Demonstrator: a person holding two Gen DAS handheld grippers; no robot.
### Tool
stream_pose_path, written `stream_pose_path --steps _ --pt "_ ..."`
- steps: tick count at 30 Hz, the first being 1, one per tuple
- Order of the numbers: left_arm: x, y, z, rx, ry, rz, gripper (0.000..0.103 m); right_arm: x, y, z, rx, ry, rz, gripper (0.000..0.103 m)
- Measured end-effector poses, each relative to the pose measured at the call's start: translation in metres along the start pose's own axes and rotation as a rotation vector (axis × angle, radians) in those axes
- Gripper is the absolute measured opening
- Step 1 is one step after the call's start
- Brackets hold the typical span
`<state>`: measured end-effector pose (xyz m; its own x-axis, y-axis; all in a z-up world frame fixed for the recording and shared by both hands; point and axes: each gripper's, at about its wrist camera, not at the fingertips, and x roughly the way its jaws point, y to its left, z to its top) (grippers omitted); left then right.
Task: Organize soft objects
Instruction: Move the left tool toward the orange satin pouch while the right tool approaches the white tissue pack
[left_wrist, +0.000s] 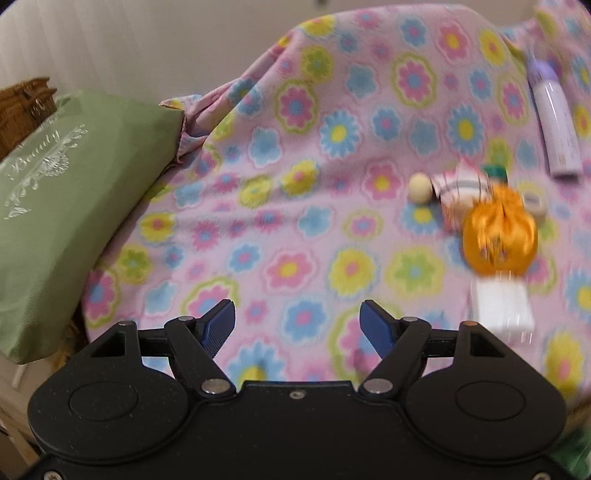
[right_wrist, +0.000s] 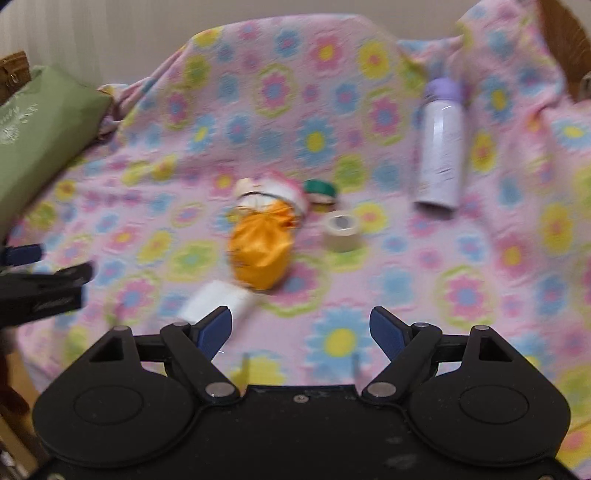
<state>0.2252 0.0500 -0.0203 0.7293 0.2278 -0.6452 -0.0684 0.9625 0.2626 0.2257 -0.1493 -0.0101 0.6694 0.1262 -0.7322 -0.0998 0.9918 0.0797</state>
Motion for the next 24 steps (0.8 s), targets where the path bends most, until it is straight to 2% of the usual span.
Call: stream_pose_path --steps 7,11,14,15,17,19,21,24 --pt "0.027 0.016 0.016 -0.112 0.056 -0.079 0.072 0.045 0.043 -0.003 0.016 0.082 0.043 0.082" --pt "0.037 0.026 0.017 -0.161 0.06 -0.062 0.072 0.066 0.063 -0.003 0.005 0.1 0.011 0.085" --pt "0.047 0.035 0.016 -0.201 0.081 -0.05 0.071 0.087 0.077 -0.004 -0.043 0.123 -0.05 0.085" --pt "0.05 0.037 0.016 -0.208 0.087 -0.049 0.071 0.093 0.08 -0.005 -0.063 0.129 -0.073 0.083" --pt "0.054 0.038 0.014 -0.214 0.092 -0.042 0.071 0.099 0.077 -0.006 -0.09 0.138 -0.087 0.061" --pt "0.057 0.039 0.013 -0.213 0.09 -0.042 0.071 0.096 0.065 -0.002 -0.079 0.149 -0.076 0.053" --pt "0.062 0.036 0.013 -0.203 0.093 -0.047 0.071 0.093 0.05 0.003 -0.064 0.15 -0.104 0.049" --pt "0.065 0.029 0.015 -0.193 0.084 -0.059 0.071 0.09 0.02 0.011 -0.042 0.127 -0.186 0.049"
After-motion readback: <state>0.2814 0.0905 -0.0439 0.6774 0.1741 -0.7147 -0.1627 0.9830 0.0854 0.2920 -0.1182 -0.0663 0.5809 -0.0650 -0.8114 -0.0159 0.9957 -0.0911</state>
